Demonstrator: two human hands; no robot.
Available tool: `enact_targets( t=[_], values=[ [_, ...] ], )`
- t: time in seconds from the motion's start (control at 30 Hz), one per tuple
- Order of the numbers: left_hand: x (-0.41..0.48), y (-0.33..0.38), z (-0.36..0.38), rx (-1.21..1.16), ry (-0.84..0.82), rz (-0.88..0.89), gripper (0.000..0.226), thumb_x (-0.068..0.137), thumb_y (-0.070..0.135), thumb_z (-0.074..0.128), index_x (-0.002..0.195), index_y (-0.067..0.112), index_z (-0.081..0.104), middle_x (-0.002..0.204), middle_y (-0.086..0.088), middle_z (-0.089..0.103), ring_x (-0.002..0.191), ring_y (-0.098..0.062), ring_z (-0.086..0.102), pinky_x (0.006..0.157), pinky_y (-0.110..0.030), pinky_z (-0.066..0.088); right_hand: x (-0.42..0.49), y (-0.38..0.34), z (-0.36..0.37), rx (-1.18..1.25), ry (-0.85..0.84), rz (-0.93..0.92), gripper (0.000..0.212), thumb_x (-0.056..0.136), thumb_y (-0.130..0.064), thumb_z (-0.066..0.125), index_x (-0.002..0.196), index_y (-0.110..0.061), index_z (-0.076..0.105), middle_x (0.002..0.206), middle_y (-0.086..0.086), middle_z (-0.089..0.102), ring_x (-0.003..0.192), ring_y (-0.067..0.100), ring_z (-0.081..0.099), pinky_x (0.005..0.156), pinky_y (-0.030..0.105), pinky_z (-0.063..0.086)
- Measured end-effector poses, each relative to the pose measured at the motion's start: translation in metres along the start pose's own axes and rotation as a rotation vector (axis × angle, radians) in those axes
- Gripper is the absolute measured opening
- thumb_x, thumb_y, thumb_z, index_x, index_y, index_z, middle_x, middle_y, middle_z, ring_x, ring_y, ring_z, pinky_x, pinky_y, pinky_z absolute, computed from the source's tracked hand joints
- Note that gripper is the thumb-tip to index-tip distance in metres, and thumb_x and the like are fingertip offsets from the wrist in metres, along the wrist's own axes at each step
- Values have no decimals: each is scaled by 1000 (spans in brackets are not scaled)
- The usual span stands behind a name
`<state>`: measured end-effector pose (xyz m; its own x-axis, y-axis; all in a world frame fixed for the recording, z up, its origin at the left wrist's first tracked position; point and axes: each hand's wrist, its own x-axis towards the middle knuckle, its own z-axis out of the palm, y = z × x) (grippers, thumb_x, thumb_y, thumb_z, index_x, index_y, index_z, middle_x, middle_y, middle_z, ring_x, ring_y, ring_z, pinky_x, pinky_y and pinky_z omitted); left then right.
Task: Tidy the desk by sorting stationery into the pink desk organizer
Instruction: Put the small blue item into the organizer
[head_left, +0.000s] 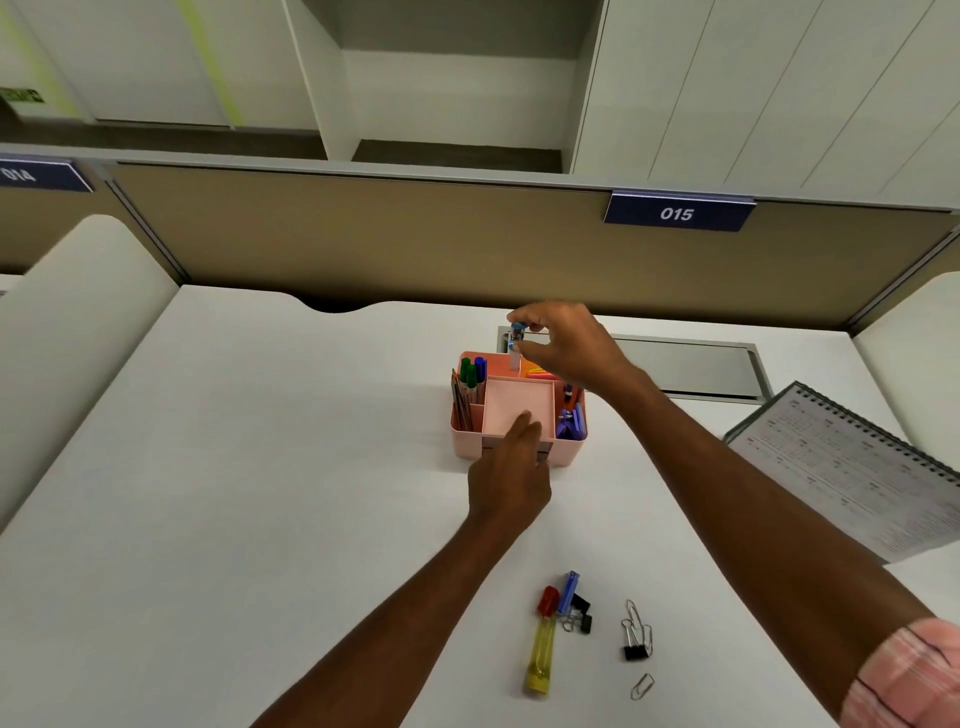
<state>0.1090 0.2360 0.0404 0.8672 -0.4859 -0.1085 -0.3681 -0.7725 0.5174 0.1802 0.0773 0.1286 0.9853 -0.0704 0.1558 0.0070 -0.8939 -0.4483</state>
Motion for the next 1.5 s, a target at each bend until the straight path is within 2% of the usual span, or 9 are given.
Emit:
enact_targets(
  t=[0.27, 0.47, 0.57, 0.67, 0.8, 1.0, 1.17, 1.33, 1.5],
  values=[
    [-3, 0, 3, 137, 1, 29, 75, 97, 38, 65, 159, 25, 25, 166, 6, 29, 125, -23, 61, 98, -41, 54, 8, 14, 25, -105, -132, 22, 42, 93, -25, 71, 135, -24, 65, 136, 3, 65, 123, 22, 59, 90, 36, 51],
    [-4, 5, -1, 200, -40, 46, 80, 98, 42, 62, 161, 25, 17, 169, 5, 19, 126, -23, 60, 98, -39, 54, 11, 22, 39, -310, -234, -83, 32, 96, -30, 66, 127, -28, 70, 123, 4, 69, 112, 23, 61, 83, 35, 52],
    [-4, 5, 0, 218, -46, 45, 80, 98, 43, 61, 162, 24, 16, 169, 5, 17, 125, -24, 60, 97, -39, 54, 13, 22, 42, -442, -234, -204, 26, 96, -31, 65, 121, -26, 72, 117, 4, 68, 108, 22, 60, 76, 31, 44],
    [-3, 3, 1, 219, -51, 44, 80, 98, 43, 62, 161, 23, 16, 169, 5, 16, 124, -24, 61, 95, -39, 55, 15, 23, 43, -543, -227, -268, 24, 97, -34, 63, 119, -29, 71, 116, 3, 66, 109, 22, 58, 79, 34, 46],
    [-3, 1, 1, 210, -51, 50, 82, 98, 43, 63, 162, 23, 16, 168, 5, 20, 120, -24, 63, 94, -39, 55, 15, 23, 50, -625, -259, -247, 27, 99, -40, 57, 123, -34, 68, 127, 5, 61, 115, 23, 57, 85, 39, 50],
    [-4, -3, 2, 199, -44, 58, 83, 97, 43, 63, 162, 23, 15, 168, 6, 20, 118, -23, 64, 93, -38, 56, 11, 20, 51, -610, -329, -171, 36, 99, -36, 55, 134, -37, 61, 147, 9, 52, 133, 29, 49, 102, 46, 45],
    [-4, -6, 3, 182, -66, 69, 88, 96, 44, 64, 163, 24, 10, 169, 7, 18, 111, -20, 65, 88, -35, 57, 4, 21, 46, -531, -336, -105, 49, 97, -27, 53, 144, -40, 51, 154, 8, 45, 140, 31, 42, 110, 50, 37],
    [-4, -8, 3, 104, -142, 80, 88, 99, 43, 61, 163, 26, 2, 171, 8, 0, 133, -23, 54, 98, -38, 54, -7, 24, 35, -442, -295, -49, 54, 94, -22, 58, 145, -36, 50, 157, 6, 42, 145, 29, 36, 113, 52, 34],
    [-10, -12, 9, 11, -112, 94, 85, 99, 41, 60, 162, 30, 5, 170, 13, -2, 136, -19, 52, 101, -37, 53, -23, 25, 32, -384, -250, 16, 53, 95, -20, 61, 145, -34, 52, 158, 5, 43, 146, 29, 36, 115, 51, 32]
  ],
)
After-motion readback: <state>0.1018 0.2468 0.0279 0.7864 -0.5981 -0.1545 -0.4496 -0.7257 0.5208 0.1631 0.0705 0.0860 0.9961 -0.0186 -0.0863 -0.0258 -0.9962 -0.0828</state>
